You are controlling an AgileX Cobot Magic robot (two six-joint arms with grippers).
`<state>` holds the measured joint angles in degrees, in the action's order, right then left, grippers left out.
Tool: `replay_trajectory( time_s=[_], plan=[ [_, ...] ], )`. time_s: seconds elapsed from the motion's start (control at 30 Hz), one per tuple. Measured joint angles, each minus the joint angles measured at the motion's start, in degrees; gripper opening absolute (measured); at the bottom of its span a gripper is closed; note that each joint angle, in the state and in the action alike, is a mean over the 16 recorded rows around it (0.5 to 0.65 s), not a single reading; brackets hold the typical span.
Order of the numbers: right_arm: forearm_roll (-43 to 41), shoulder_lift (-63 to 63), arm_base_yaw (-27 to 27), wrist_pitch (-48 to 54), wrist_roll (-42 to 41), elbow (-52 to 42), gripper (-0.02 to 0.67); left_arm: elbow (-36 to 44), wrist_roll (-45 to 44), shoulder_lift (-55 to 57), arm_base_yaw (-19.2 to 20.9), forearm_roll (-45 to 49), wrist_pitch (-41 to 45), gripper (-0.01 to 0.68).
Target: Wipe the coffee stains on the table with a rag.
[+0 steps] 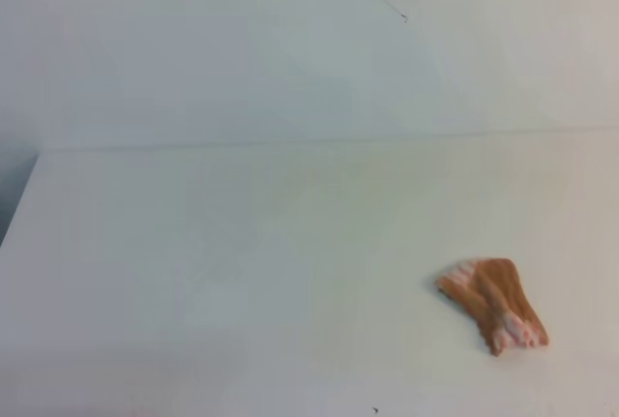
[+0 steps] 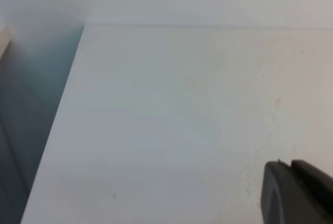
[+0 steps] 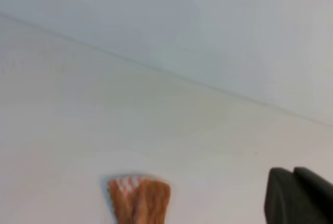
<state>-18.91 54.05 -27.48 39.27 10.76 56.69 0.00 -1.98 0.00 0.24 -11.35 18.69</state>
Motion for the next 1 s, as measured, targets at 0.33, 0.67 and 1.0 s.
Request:
replay_trajectory(
  time_s=[0.33, 0.67, 1.0],
  plan=[
    [4.7, -26.0, 0.0, 1.5, -1.8, -16.3, -0.001, 0.0, 0.0, 0.0, 0.0, 0.0, 0.0, -0.001],
    [11.2, -44.2, 0.0, -4.2, -1.8, -33.1, -0.001, 0.0, 0.0, 0.0, 0.0, 0.0, 0.0, -0.001],
    [12.7, -47.1, 0.0, -6.8, -1.8, -37.3, -0.002, 0.0, 0.0, 0.0, 0.0, 0.0, 0.0, -0.001]
  ],
)
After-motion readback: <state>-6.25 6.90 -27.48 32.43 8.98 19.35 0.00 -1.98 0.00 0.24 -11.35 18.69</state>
